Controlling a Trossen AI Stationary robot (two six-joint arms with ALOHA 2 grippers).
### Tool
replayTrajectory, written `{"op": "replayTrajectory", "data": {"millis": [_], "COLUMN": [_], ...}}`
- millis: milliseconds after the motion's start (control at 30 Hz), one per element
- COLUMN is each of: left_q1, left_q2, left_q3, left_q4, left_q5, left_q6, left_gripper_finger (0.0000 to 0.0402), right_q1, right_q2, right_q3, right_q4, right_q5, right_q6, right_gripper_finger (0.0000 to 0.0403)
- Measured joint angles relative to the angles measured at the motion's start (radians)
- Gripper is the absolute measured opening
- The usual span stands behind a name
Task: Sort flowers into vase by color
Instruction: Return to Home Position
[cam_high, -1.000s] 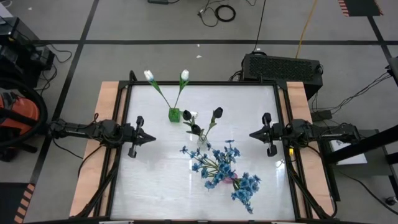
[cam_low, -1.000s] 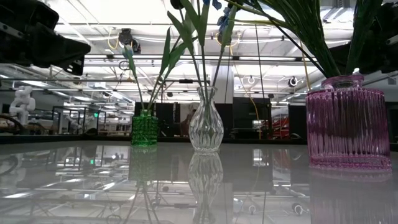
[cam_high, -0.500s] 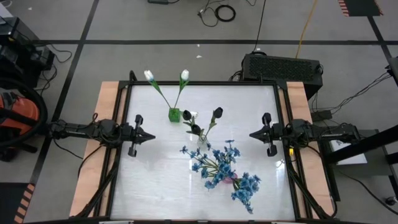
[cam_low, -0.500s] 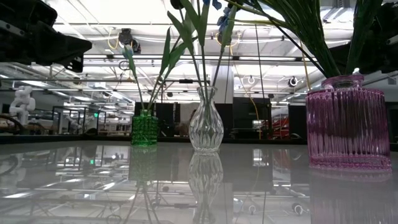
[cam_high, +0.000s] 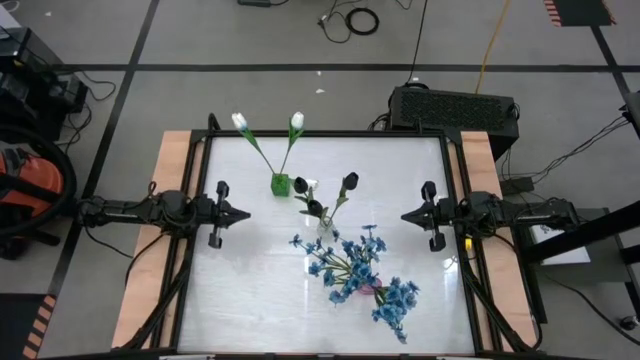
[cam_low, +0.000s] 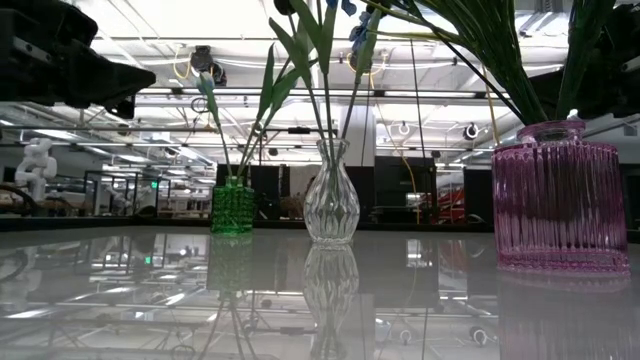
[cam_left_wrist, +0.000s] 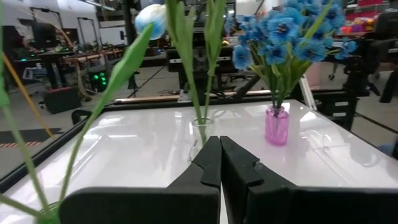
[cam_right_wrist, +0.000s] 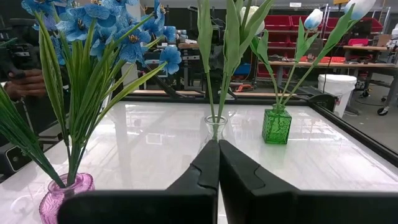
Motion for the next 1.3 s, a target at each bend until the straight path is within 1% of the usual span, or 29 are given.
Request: {"op": "replayTrajectory", "data": {"millis": [133, 333, 600, 1300], "left_q1": [0.029, 0.042, 0.042, 0.042], "left_q2": [0.0, 0.0, 0.0, 0.0], "left_q3": [0.0, 0.0, 0.0, 0.0], "left_q4": [0.0, 0.0, 0.004, 0.009], "left_q5": [-0.002, -0.003, -0.003, -0.003], "left_q6": [-0.002, -0.077, -0.078, -0.078], "left_gripper_finger": [0.0, 0.0, 0.0011, 0.0015], "right_q1": [0.0, 0.0, 0.0, 0.0], "right_q2": [0.0, 0.0, 0.0, 0.0], "right_q3": [0.0, 0.0, 0.0, 0.0], "right_q4": [0.0, 0.0, 0.0, 0.0], "right_q5": [0.0, 0.0, 0.0, 0.0], "right_q6": [0.0, 0.0, 0.0, 0.0], "right_gripper_finger": [0.0, 0.0, 0.0, 0.0]}}
